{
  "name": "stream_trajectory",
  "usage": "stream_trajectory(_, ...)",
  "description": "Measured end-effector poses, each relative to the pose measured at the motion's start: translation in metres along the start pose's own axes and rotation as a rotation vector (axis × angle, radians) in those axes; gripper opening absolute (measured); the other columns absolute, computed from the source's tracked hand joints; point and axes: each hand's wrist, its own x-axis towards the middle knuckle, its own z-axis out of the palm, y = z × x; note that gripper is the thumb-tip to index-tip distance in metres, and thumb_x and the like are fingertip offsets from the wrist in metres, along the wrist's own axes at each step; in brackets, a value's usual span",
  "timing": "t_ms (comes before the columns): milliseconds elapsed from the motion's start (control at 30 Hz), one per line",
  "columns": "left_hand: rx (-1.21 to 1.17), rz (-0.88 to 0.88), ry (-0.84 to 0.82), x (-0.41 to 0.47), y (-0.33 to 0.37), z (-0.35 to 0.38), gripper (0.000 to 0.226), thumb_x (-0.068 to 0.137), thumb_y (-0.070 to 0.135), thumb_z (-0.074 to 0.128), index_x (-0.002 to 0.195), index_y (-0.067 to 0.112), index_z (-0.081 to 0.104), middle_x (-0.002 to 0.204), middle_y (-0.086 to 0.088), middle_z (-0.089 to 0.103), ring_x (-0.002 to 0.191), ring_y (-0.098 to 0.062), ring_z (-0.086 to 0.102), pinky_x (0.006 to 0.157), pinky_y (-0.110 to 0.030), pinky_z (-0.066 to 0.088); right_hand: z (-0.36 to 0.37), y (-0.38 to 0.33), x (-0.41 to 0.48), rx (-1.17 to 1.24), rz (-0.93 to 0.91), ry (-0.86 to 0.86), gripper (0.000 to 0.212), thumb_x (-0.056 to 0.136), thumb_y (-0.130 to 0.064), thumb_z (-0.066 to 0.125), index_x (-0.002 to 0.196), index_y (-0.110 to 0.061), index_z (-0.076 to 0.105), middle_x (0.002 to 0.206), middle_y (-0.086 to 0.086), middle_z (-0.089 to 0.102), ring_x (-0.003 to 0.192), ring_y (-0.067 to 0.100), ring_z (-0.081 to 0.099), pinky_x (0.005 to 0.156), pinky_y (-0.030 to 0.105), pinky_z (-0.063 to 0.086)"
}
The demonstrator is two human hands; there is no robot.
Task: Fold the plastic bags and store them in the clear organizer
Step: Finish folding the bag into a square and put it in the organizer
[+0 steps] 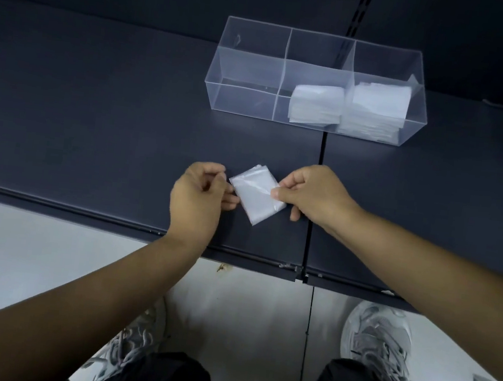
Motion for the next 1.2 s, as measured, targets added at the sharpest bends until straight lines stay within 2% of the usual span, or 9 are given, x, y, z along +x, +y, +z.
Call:
stream_trajectory(67,0.318,0.341,0.024,-0.002,-0.003,-0.005,0.012,0.094,0.009,0.056,0.100,0.017,0.061,0.091,0.001,0.063,0.075,-0.006,0.062,0.072,-0.019,0.051,0.001,-0.001,0.001,-0.022,0.018,0.011,0.015,0.080,-0.023,0.074,0.067,-0.021,0.066,0.063,0.009,0.071,0.040,0.007,0.057,0.058,0.026,0.049)
stream_trajectory(133,0.578,0.664,-0.032,-0.007,-0.007,-0.003,0.015,0.091,0.010,0.055,0.100,0.013,0.068,0.100,-0.002,0.062,0.090,-0.016,0.058,0.083,-0.026,0.043,0.002,-0.005,0.002,-0.056,0.023,0.013,0.017,0.080,-0.024,0.073,0.065,-0.022,0.066,0.055,0.006,0.067,0.040,0.007,0.057,0.052,0.023,0.044)
stream_trajectory(200,0.741,0.796,-0.130,-0.010,-0.013,0.003,0.030,0.092,0.020,0.047,0.111,0.009,0.069,0.114,-0.007,0.064,0.109,-0.026,0.057,0.095,-0.035,0.038,0.003,-0.009,0.003,-0.095,0.023,0.012,0.018,0.081,-0.025,0.073,0.065,-0.022,0.065,0.051,0.002,0.064,0.039,0.005,0.058,0.048,0.020,0.039)
stream_trajectory(300,0.962,0.716,-0.256,-0.009,-0.020,0.007,0.050,0.096,0.035,0.038,0.137,0.009,0.051,0.142,-0.005,0.050,0.140,-0.025,0.034,0.115,-0.043,0.017,0.003,-0.014,0.003,-0.167,0.023,0.002,0.015,0.083,-0.026,0.070,0.069,-0.025,0.064,0.040,-0.006,0.057,0.037,0.001,0.056,0.042,0.016,0.036)
stream_trajectory(367,1.107,0.676,-0.258,-0.006,-0.026,0.006,0.057,0.098,0.043,0.032,0.146,0.013,0.036,0.153,-0.001,0.035,0.146,-0.022,0.019,0.118,-0.044,0.005,0.004,-0.017,0.001,-0.204,0.003,0.018,0.013,0.084,-0.025,0.068,0.070,-0.024,0.065,0.039,-0.010,0.056,0.041,0.003,0.058,0.044,0.017,0.042)
stream_trajectory(467,1.237,0.659,-0.262,-0.004,-0.029,0.004,0.069,0.095,0.054,0.014,0.150,0.016,0.027,0.157,0.001,0.026,0.147,-0.022,0.015,0.118,-0.047,0.003,0.013,-0.015,-0.007,-0.283,-0.081,0.122,0.008,0.085,-0.025,0.065,0.078,-0.022,0.066,0.066,-0.010,0.062,0.070,0.013,0.063,0.067,0.032,0.054)
stream_trajectory(667,1.313,0.625,-0.268,-0.002,-0.031,0.002,0.083,0.088,0.067,0.006,0.153,0.017,0.014,0.160,0.002,0.013,0.148,-0.022,0.005,0.117,-0.049,-0.002,0.033,0.015,-0.024,-0.517,-0.290,0.323,0.026,0.085,-0.038,0.065,0.102,-0.021,0.058,0.106,-0.002,0.050,0.105,0.017,0.047,0.086,0.029,0.032)
stream_trajectory(967,1.396,0.548,-0.231,0.001,-0.030,0.002,0.096,0.078,0.076,-0.005,0.153,0.016,-0.002,0.162,-0.001,-0.003,0.148,-0.024,-0.009,0.116,-0.050,-0.008,0.027,0.025,-0.025,-0.456,-0.306,0.425,0.005,0.093,-0.016,0.057,0.091,-0.016,0.062,0.096,-0.001,0.055,0.096,0.021,0.051,0.083,0.032,0.033)
stream_trajectory(1200,1.413,0.471,-0.225,-0.003,-0.028,0.005,0.102,0.074,0.074,-0.016,0.150,0.007,-0.011,0.160,-0.010,-0.010,0.147,-0.024,-0.015,0.116,-0.051,-0.009,0.029,0.005,-0.019,-0.475,-0.207,0.284,0.015,0.087,-0.038,0.062,0.085,-0.023,0.060,0.103,-0.004,0.051,0.105,0.016,0.048,0.092,0.032,0.035)
